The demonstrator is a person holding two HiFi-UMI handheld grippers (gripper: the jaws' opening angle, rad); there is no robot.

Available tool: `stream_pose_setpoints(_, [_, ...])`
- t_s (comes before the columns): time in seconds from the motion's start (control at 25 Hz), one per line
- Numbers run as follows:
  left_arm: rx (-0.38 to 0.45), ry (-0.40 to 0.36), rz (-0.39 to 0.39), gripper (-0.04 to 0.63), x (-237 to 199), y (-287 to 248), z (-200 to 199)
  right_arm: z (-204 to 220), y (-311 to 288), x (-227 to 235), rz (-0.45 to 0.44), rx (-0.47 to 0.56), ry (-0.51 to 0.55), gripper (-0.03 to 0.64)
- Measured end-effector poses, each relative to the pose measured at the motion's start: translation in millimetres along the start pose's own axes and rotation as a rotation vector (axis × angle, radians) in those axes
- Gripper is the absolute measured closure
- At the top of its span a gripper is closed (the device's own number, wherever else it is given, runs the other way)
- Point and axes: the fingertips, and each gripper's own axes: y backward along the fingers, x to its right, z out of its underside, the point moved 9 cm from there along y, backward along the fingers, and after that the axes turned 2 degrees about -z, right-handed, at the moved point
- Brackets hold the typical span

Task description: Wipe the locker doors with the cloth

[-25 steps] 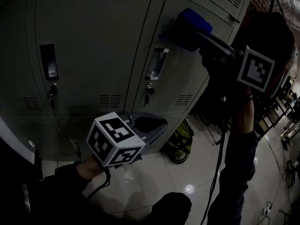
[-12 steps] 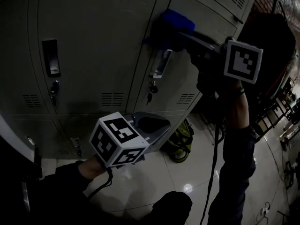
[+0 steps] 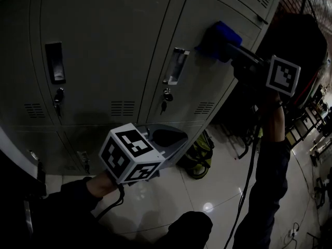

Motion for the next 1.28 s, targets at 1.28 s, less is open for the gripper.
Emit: stream_pose_setpoints(1.28, [-0.043,0.005,0.018,0.615,6,-15,8,12,29,-6,0.058,-0.036,0.039,0.489])
